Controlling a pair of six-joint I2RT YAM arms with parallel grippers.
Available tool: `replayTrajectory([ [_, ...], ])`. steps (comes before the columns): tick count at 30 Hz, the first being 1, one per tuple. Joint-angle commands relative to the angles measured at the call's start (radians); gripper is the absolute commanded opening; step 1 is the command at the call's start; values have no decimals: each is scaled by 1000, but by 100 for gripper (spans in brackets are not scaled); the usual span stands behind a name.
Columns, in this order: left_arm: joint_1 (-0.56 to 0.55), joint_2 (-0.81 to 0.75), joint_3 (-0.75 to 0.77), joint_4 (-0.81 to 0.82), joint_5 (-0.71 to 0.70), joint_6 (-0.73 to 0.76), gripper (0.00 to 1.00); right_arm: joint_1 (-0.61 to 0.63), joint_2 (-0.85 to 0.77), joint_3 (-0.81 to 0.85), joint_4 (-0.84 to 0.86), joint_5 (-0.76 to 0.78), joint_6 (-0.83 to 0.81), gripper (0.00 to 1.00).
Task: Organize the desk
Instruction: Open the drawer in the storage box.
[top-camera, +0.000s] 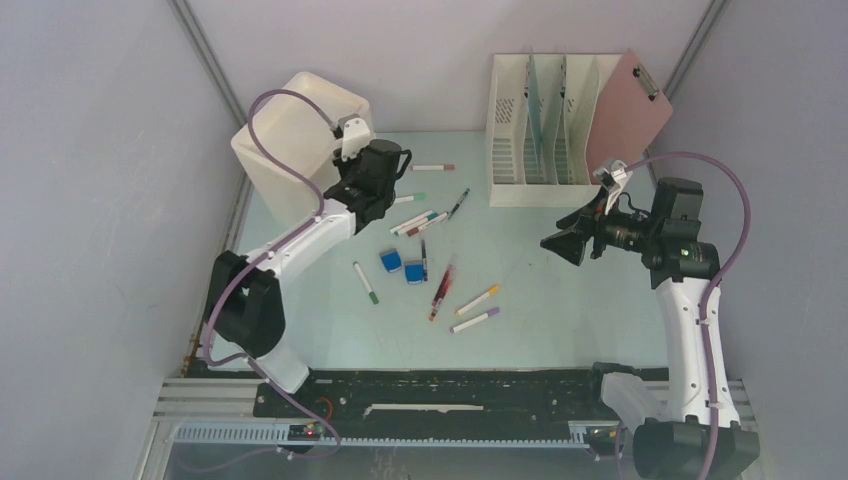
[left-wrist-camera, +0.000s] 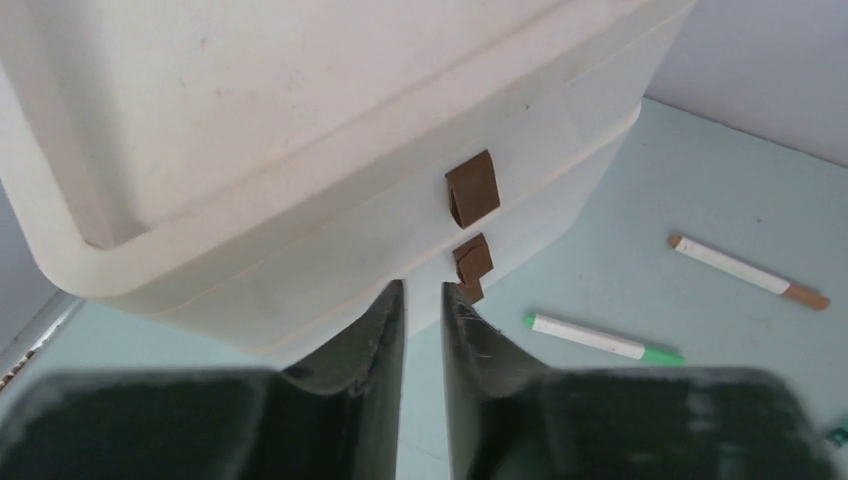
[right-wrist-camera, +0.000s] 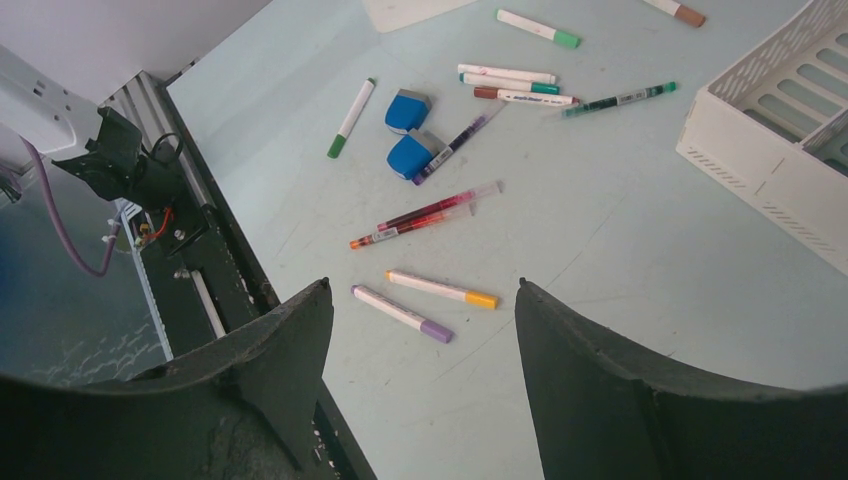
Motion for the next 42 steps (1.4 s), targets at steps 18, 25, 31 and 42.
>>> replayTrajectory([
  [18, 48, 281, 409, -247, -67, -185, 56, 14, -23, -1, 21, 3, -16, 75],
  [25, 52, 372, 508, -356, -170, -272, 61, 14, -29, -2, 21, 3, -16, 75],
  [31, 62, 428, 554, -361, -223, -267, 61, 14, -30, -1, 22, 3, -16, 75],
  [42, 65, 517, 643, -329, -357, -118, 55, 16, -29, -1, 21, 1, -16, 75],
])
